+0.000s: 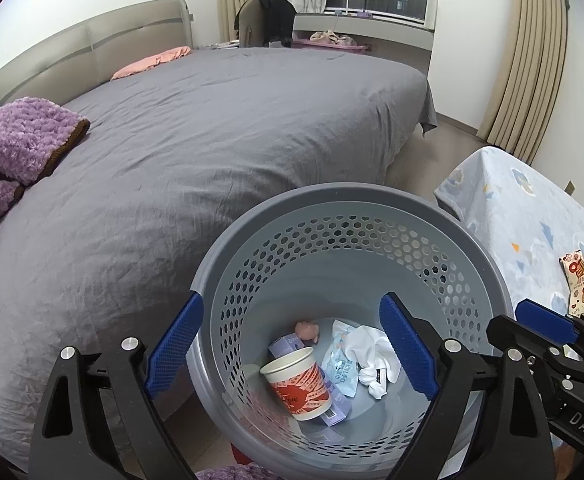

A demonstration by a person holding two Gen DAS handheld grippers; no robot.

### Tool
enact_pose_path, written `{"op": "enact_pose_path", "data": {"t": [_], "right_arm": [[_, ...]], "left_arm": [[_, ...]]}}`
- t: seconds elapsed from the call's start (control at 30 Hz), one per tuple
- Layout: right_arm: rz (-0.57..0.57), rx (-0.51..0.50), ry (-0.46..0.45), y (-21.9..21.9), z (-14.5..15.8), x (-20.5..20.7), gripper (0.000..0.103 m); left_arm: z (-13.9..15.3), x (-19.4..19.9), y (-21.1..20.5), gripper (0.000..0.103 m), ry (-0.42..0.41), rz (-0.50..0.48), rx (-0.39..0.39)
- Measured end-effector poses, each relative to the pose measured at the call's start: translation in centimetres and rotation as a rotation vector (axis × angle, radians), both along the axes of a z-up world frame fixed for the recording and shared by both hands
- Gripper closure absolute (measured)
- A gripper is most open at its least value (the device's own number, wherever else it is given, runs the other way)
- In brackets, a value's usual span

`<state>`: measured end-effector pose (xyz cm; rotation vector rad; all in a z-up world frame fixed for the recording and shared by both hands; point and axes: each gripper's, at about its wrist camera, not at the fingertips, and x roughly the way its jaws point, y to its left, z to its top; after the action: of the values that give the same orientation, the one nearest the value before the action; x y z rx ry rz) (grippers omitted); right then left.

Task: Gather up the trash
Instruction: 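Move both open tools back over the mattress toward the black hair tie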

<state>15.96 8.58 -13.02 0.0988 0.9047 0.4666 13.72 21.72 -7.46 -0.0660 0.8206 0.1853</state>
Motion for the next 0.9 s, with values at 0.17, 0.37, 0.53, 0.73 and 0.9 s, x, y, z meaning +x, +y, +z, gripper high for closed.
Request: {"op": "enact_pose_path", "data": {"t": [0.17,0.37,0.53,0.73,0.9], "right_arm": [[-0.018,0.001,-0.003,-1.1,0.5,-0.9,0.055],[-0.057,0.004,-0.005,-3.2,1.1,-2.4,0.053],[-0.09,0.006,-0.011,-5.5,1.4,-4.2,0.053],[-0.134,0.002,-0.008,-9.0,1.5,-6.5,0.053],[-0.186,-0.007,-0.013,-12.7,1.8,-8.8,0.053]], "left_arm": [[0.2,-0.2,-0.2,0.012,-0.006,-0.002,0.006],[0.8,-0.7,-1.1,0.011,-0.008,-0.029,0.007],[1.9,-1.9,-2.7,0.01,-0.014,-0.066,0.003],[3.0,-3.8,-5.5,0.01,-0.016,-0.114,-0.018],[4.0,-5.3,-8.8,0.01,-0.029,-0.156,-0.026]]}}
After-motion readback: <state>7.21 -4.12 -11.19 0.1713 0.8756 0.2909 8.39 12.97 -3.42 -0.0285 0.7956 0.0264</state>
